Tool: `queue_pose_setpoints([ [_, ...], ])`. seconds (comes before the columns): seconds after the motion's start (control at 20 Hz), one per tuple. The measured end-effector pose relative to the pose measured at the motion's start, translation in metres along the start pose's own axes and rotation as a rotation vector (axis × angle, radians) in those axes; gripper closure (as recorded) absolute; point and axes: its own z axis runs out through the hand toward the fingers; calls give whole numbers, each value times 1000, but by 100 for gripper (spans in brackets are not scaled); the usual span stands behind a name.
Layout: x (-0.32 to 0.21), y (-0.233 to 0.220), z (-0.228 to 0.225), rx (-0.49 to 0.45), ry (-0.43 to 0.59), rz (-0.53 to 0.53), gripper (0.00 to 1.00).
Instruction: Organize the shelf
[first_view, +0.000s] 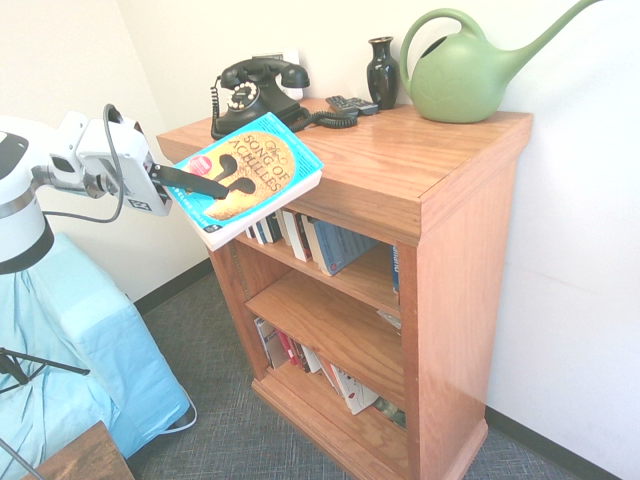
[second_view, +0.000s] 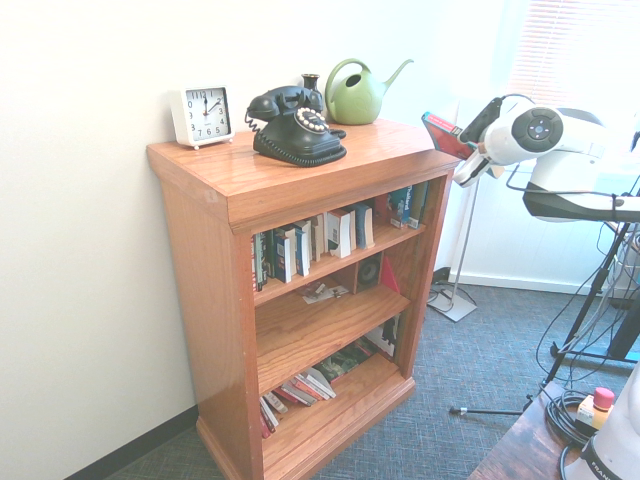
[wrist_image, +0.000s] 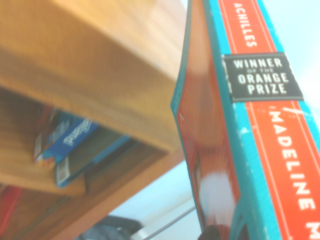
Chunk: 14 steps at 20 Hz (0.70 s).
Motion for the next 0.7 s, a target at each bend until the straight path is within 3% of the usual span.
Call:
queue_pose_setpoints([
  [0.4,-57,40,17,53,-127,74,100],
  [0.7,-96,35,33,132,-208,103,100],
])
